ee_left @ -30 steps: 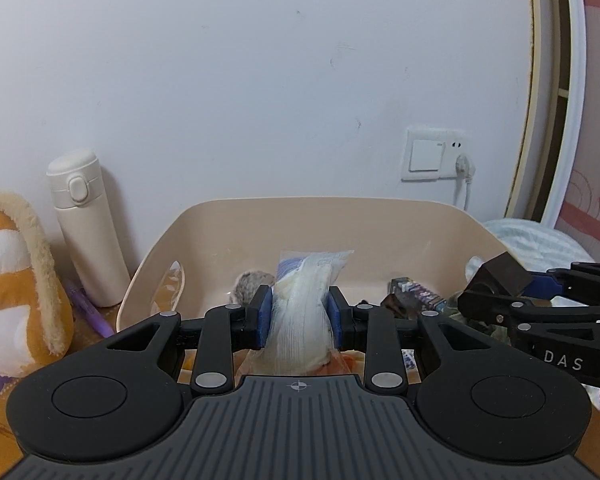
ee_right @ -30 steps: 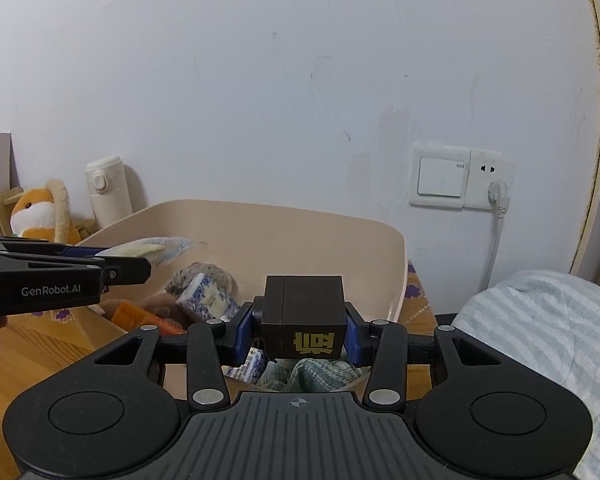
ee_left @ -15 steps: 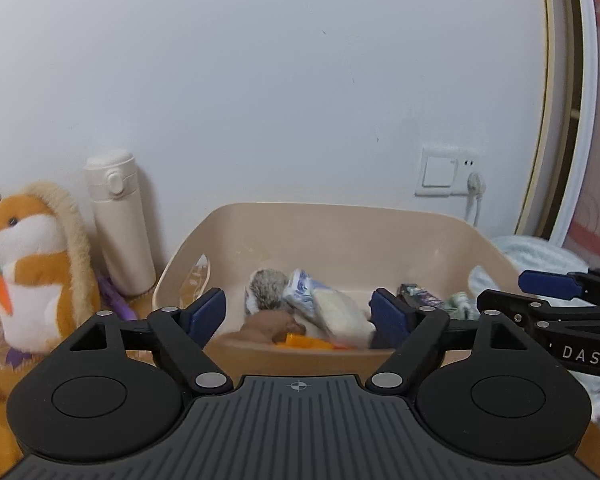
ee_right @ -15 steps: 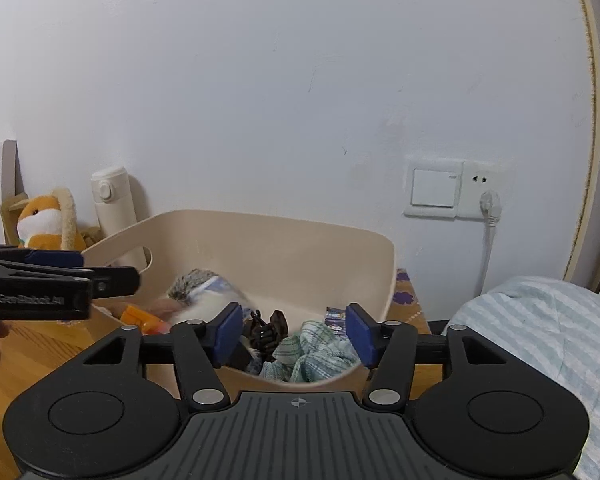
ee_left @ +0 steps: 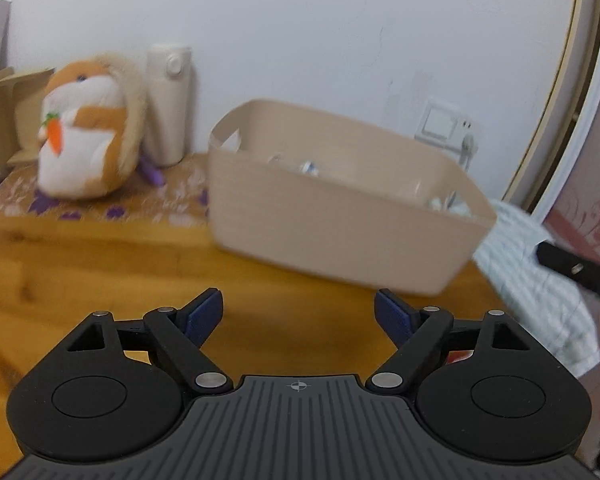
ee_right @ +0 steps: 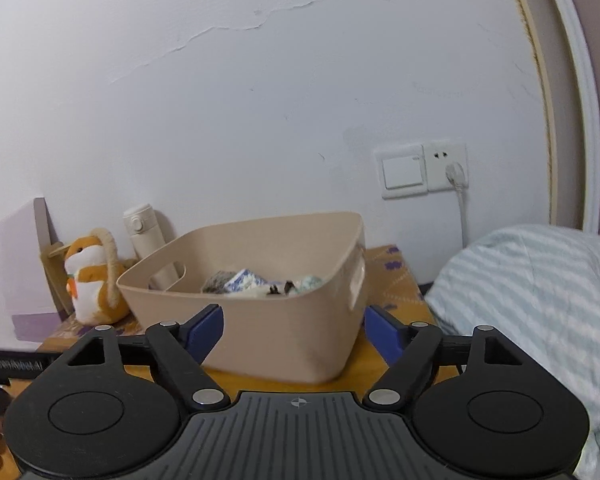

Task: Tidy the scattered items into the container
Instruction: 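Withdraw both tools toward the brown scrunchie and Hello Kitty plush, then grasp the brown fuzzy scrunchie with the left tool while the right tool grasps the Hello Kitty plush, then carry the scrunchie and Hello Kitty plush over the basket with both tools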

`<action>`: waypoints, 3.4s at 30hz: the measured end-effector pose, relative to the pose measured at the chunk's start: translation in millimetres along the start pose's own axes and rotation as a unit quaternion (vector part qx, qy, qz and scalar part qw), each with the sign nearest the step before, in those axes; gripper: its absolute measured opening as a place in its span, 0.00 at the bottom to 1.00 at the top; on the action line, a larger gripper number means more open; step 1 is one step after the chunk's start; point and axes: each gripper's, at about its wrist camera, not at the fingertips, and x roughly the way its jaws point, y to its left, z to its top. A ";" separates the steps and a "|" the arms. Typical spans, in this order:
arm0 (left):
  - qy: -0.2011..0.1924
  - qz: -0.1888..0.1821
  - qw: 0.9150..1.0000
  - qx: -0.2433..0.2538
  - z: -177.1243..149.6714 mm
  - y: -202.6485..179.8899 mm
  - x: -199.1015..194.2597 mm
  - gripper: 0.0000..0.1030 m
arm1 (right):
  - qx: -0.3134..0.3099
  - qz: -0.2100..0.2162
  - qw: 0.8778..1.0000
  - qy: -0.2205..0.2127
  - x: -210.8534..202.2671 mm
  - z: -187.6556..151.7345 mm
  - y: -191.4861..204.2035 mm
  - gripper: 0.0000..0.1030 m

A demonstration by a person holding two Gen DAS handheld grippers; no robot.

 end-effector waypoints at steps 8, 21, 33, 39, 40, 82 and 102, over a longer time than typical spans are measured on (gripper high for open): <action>0.020 -0.006 1.000 -0.012 -48.4 -7.2 -19.2 0.82 | -0.007 -0.018 1.000 0.025 -29.1 -32.7 -11.7 0.84; 0.019 0.045 0.996 0.068 -88.4 -45.0 -22.0 0.82 | -0.123 -0.005 0.991 0.042 -25.4 -72.1 5.0 0.96; 0.030 0.029 0.997 0.069 -94.0 -55.7 -4.3 0.82 | -0.258 0.054 0.962 0.072 0.2 -88.3 20.1 0.98; 0.025 0.021 0.998 0.060 -92.6 -55.6 5.6 0.84 | -0.300 0.066 0.946 0.101 27.7 -92.3 30.4 0.97; 0.025 0.020 0.998 0.058 -92.6 -55.3 7.0 0.84 | -0.302 0.068 0.945 0.107 31.6 -92.0 31.8 0.96; -0.042 0.005 0.999 0.028 -68.6 -28.6 -31.2 0.16 | -0.165 0.118 0.973 0.109 9.9 -59.4 21.2 0.30; -0.113 0.007 0.993 0.018 -12.6 -12.2 -58.1 0.16 | -0.185 0.107 0.976 0.033 -7.5 5.7 58.0 0.31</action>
